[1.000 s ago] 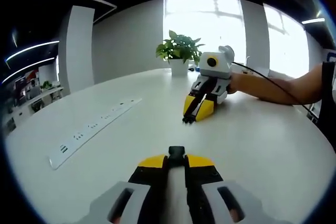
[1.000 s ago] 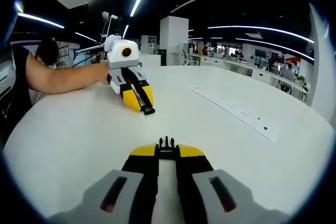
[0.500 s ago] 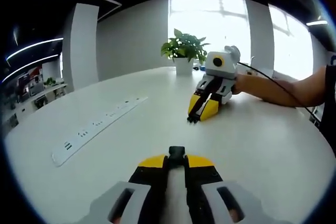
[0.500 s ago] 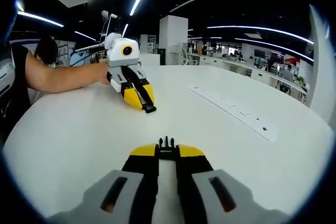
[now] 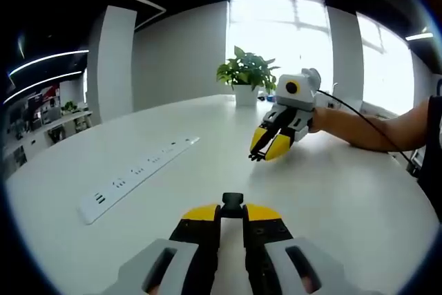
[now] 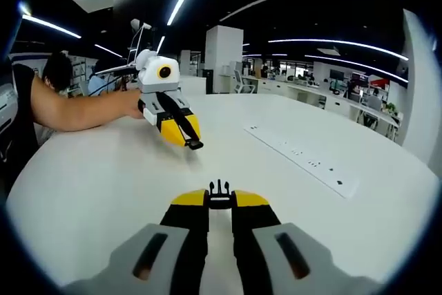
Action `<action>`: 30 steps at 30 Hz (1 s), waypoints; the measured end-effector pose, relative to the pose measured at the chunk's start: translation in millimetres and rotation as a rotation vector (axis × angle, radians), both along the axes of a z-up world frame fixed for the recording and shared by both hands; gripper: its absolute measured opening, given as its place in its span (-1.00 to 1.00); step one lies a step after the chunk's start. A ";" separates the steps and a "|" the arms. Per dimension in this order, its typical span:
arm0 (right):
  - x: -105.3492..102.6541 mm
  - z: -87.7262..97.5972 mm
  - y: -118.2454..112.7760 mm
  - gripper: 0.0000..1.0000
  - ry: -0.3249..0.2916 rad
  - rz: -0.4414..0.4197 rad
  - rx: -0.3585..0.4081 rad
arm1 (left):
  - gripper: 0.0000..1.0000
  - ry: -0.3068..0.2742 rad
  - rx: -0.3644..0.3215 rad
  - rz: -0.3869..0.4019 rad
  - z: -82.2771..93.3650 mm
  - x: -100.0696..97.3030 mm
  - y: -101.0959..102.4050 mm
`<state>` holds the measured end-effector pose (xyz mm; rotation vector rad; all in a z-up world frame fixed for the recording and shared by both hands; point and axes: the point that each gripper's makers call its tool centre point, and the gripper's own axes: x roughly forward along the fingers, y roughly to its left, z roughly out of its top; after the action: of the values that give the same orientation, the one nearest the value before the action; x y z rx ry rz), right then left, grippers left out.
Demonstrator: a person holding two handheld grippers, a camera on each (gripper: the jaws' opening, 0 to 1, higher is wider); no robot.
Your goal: Snap the two parts of the plastic buckle together until the buckle closes and remains connected.
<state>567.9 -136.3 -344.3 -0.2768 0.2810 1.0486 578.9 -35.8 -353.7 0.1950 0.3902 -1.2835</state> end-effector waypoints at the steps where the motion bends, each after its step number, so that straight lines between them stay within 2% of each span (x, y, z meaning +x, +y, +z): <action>1: 0.8 0.5 0.1 -0.76 0.001 -0.003 -0.003 | -0.79 0.007 -0.004 -0.001 1.7 -0.4 0.2; 8: 0.7 3.3 0.0 -0.76 -0.010 -0.006 -0.025 | -0.79 0.015 0.007 0.001 6.9 -2.9 0.7; 16: -1.2 16.1 1.9 -0.76 -0.021 -0.017 -0.020 | -0.79 0.012 0.022 -0.002 12.8 -7.6 -1.8; 21: -3.4 18.5 5.1 -0.76 -0.016 -0.017 -0.028 | -0.79 0.012 0.012 0.004 20.4 -8.8 -1.3; 30: -8.1 34.5 9.7 -0.76 -0.019 -0.017 -0.007 | -0.78 0.009 -0.003 -0.001 34.2 -11.7 0.6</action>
<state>559.8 -126.6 -309.8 -0.2900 0.2693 1.0280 567.2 -35.2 -319.5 0.1870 0.3961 -1.2865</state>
